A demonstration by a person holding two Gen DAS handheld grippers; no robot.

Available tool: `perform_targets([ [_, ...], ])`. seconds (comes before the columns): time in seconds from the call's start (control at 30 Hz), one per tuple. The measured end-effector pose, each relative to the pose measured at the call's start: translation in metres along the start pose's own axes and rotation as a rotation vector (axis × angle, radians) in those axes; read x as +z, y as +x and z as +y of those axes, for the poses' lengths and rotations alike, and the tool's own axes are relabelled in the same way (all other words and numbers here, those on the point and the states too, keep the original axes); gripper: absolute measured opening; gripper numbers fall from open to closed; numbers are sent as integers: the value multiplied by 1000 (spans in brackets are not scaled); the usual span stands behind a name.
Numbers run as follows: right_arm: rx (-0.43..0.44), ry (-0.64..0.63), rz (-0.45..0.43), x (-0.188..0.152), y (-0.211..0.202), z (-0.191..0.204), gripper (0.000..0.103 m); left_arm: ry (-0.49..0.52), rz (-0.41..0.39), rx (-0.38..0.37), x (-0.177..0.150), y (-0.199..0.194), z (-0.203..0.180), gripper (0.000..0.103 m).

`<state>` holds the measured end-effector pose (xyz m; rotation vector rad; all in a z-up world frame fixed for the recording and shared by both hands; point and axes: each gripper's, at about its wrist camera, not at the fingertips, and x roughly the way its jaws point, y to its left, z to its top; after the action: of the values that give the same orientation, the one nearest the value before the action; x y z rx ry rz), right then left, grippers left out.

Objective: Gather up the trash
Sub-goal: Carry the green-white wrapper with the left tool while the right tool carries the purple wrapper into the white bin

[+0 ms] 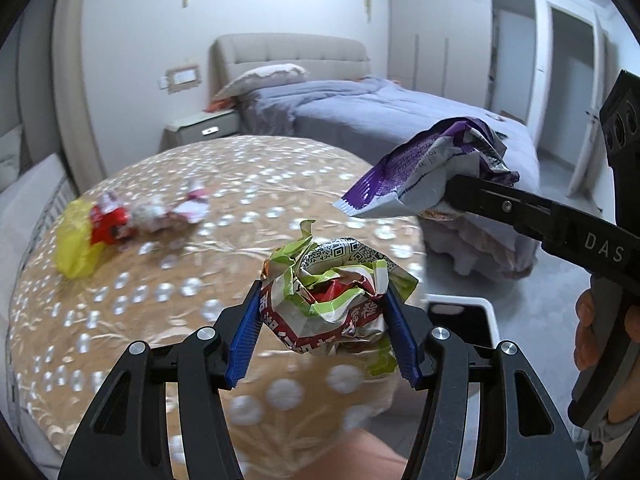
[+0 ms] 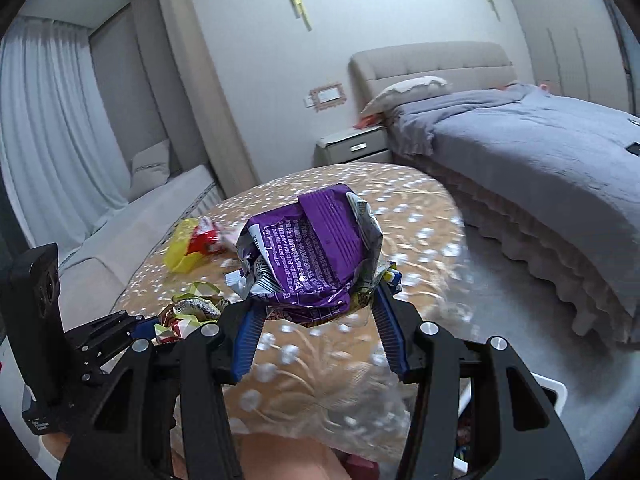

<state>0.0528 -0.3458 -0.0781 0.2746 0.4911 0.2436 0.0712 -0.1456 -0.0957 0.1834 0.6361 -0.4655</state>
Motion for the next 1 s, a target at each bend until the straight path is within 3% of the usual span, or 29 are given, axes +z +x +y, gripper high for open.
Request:
perform_targets([
  [0.3,-102,55,-4,-25,-34,-48,53,71,25,-110,-3,30,-62,57],
  [0.57,-212,138,24,-53,-47,-99,53,164,95,-186,-19,71,-121,57],
  [1.0,-380,264,176,-115,-13,-178,53,273,274,-313,-62,180,-193,57],
])
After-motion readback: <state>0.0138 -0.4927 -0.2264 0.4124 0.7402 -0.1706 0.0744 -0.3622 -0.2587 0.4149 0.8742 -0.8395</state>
